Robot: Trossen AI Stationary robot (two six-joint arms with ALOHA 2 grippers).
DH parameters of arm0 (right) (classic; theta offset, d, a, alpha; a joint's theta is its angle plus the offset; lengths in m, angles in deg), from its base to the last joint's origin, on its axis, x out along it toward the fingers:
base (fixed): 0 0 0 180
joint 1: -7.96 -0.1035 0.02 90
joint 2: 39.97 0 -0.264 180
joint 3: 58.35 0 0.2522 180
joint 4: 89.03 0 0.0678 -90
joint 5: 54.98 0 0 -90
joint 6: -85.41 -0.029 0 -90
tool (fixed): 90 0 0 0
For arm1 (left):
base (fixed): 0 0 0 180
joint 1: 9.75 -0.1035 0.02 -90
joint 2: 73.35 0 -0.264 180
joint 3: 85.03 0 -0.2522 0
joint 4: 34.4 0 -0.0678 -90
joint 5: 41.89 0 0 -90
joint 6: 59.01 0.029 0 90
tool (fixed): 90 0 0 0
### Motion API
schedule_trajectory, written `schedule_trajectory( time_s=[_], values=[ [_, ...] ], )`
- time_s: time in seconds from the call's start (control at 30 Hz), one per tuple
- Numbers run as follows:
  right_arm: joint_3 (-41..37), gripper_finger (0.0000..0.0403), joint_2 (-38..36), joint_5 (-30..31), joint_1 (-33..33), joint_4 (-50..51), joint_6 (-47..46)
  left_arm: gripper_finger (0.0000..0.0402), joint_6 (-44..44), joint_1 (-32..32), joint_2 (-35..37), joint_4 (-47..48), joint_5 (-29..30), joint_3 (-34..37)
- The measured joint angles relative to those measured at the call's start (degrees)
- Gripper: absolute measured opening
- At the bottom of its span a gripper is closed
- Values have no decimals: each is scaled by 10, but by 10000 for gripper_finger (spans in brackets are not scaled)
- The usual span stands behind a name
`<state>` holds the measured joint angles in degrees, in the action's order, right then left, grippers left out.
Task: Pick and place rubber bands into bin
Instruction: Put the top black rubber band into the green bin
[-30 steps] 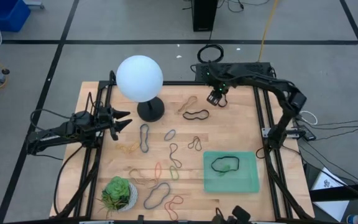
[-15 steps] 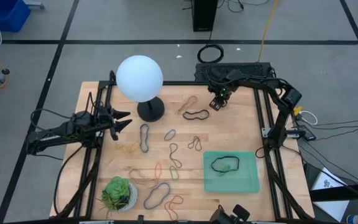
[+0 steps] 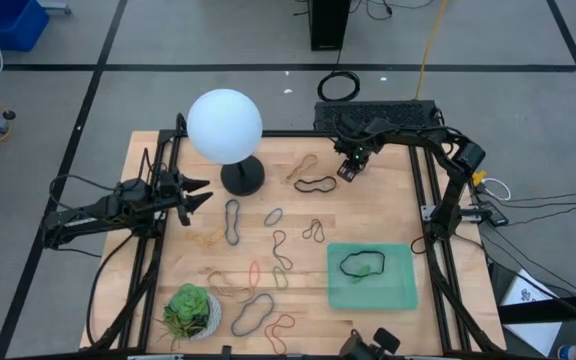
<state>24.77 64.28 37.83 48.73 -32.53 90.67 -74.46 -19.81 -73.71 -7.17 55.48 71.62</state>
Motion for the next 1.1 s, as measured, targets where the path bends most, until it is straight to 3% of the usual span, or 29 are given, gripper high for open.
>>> schedule_trajectory(
  time_s=[0.63, 1.1],
  values=[
    [-44, 148, -1, -1, 16, -44, 14, 212, 0, 0, 0, 0, 0, 0],
    [-52, 8, -2, -7, 14, -46, 29, 212, 0, 0, 0, 0, 2, 0]
  ],
)
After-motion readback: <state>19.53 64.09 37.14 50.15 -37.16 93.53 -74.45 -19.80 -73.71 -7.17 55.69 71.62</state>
